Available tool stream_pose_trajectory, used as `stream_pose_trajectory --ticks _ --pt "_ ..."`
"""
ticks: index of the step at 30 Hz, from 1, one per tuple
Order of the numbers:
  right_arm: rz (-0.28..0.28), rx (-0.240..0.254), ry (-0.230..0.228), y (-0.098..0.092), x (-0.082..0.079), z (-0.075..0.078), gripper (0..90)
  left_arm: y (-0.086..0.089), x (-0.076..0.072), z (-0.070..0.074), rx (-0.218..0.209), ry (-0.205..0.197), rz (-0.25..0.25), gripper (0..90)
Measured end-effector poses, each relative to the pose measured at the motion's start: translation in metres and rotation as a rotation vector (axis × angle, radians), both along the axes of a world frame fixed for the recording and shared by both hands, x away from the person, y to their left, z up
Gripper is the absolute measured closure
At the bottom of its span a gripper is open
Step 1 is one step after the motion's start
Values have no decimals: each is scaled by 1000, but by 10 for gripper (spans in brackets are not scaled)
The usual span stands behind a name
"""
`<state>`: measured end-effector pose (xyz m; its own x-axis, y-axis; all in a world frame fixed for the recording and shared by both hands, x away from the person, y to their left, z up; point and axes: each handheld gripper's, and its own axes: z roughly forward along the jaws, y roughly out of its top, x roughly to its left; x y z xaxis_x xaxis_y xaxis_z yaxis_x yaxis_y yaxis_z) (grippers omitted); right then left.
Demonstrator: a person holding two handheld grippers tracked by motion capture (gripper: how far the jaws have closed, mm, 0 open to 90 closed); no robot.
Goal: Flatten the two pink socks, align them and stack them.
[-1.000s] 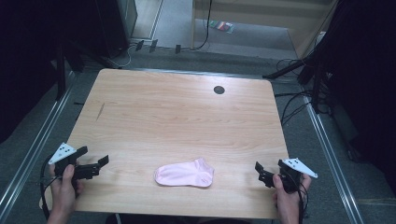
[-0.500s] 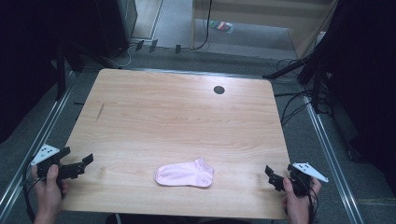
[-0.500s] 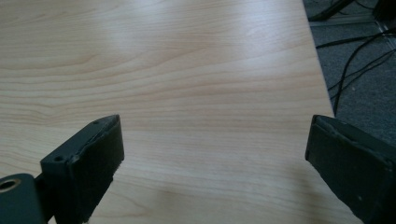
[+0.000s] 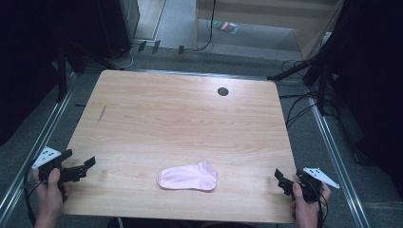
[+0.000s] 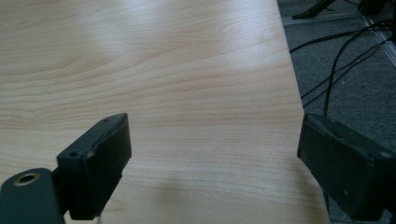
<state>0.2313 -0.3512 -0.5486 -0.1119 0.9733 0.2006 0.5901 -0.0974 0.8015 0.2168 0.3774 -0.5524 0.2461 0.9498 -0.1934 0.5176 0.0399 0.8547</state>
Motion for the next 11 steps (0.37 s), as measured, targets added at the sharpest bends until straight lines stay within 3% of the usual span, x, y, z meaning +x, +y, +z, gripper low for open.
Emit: stream_pose_trajectory --ticks 11 --pt "-9 13 15 -1 2 -1 131 0 1 0 -13 5 -6 0"
